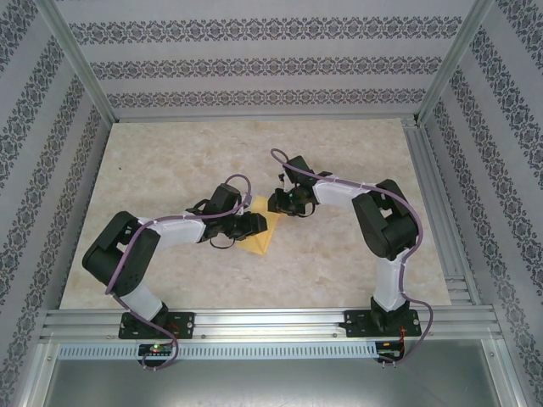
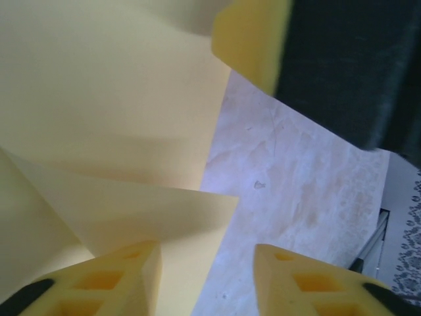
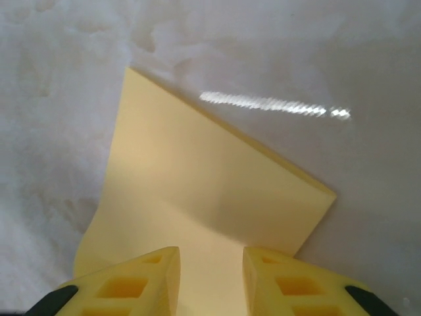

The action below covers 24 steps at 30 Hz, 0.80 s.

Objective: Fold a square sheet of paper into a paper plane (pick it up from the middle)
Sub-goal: Fold the triangle a second time at the center of the table.

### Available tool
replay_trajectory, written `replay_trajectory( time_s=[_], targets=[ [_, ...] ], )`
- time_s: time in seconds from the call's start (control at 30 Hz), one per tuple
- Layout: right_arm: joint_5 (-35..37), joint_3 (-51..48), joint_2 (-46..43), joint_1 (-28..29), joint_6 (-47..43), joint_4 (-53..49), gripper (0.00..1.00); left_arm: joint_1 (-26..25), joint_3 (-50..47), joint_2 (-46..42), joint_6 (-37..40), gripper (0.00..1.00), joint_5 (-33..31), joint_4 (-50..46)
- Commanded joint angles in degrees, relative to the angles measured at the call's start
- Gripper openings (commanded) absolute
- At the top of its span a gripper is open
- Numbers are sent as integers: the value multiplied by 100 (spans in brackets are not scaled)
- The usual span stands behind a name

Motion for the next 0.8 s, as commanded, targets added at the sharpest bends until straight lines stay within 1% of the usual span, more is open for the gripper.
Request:
replay_trajectory(
  time_s=[0.0, 0.1, 0.2, 0.3, 0.6, 0.77],
  targets=[
    [-462, -83, -569, -53, -297, 13, 33, -52, 82, 65, 64, 34, -215, 90],
    [-699, -279, -774, -38, -336, -1, 36, -52, 75, 79, 85, 27, -263, 59],
    [-715, -486, -889, 49, -401, -92, 39, -48, 82, 92, 100, 21, -270, 39],
    [-736, -639, -895, 146, -432, -145, 40, -56, 90, 119, 128, 17, -275, 2],
    [-1023, -829, -727, 365, -433, 8, 40, -52, 92, 145, 137, 12, -300, -13],
    [-992, -823, -546, 383, -430, 20, 37, -52, 99, 137, 143, 12, -290, -25]
  ],
)
